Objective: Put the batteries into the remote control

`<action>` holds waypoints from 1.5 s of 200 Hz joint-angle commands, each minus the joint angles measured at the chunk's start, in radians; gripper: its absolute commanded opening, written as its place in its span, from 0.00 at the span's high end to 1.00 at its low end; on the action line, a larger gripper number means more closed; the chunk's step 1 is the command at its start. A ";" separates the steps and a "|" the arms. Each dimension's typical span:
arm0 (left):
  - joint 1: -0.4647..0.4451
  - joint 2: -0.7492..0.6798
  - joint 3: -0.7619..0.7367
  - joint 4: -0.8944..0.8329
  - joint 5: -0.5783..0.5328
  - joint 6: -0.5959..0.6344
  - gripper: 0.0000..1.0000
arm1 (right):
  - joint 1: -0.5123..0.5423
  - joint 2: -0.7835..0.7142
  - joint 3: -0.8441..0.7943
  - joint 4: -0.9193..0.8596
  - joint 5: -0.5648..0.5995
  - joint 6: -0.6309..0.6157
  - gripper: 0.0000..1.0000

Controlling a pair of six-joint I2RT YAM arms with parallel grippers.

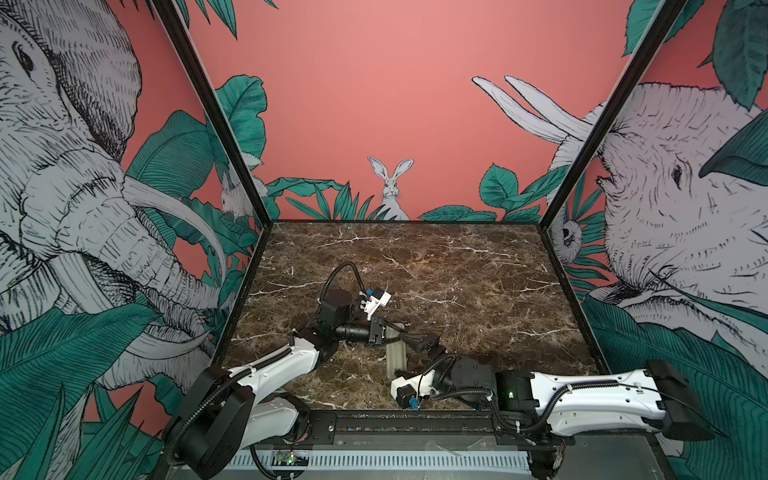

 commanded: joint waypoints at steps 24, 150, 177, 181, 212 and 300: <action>-0.017 -0.017 -0.003 -0.033 0.089 0.005 1.00 | -0.017 -0.040 0.002 0.135 0.141 -0.036 0.01; -0.003 -0.003 0.011 0.016 0.086 -0.036 1.00 | -0.015 -0.031 0.001 0.107 0.145 -0.023 0.01; 0.001 0.010 0.020 0.051 0.091 -0.060 1.00 | -0.014 -0.025 0.007 0.080 0.135 -0.018 0.01; 0.002 0.011 0.022 0.056 0.093 -0.065 1.00 | -0.014 -0.024 0.009 0.078 0.134 -0.019 0.01; 0.009 0.008 0.021 0.063 0.097 -0.075 1.00 | -0.014 -0.013 0.013 0.053 0.116 -0.011 0.01; 0.023 0.019 0.030 0.069 0.092 -0.066 1.00 | -0.020 0.028 0.056 -0.010 0.165 0.019 0.01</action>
